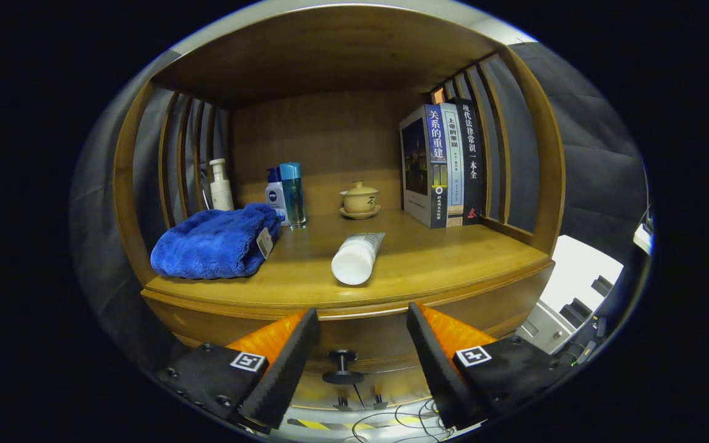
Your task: Pull open the drawer, take out the items inside it, and place them on the countertop above the cabinet.
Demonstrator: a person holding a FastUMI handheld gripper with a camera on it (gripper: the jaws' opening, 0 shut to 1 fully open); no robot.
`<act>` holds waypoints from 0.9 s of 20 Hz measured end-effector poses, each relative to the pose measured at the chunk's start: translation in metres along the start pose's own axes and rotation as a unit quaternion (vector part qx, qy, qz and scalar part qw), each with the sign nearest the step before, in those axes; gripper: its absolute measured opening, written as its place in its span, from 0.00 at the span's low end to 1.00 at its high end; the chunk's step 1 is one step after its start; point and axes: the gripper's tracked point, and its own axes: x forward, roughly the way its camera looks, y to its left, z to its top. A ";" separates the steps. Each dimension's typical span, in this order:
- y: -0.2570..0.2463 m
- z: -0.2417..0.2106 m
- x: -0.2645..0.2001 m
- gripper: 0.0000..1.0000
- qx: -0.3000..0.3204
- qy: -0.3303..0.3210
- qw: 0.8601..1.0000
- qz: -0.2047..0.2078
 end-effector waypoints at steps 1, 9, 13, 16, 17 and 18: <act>0.002 0.004 -0.003 0.97 0.001 -0.004 1.000 0.000; 0.026 0.061 -0.051 0.97 0.018 -0.026 0.999 0.042; 0.022 0.104 -0.085 0.97 -0.008 -0.040 0.998 0.047; 0.019 0.142 -0.113 0.97 -0.016 -0.068 0.996 0.054; 0.017 0.155 -0.120 0.97 -0.022 -0.081 0.995 0.050; 0.014 0.169 -0.129 0.97 -0.028 -0.095 0.994 0.046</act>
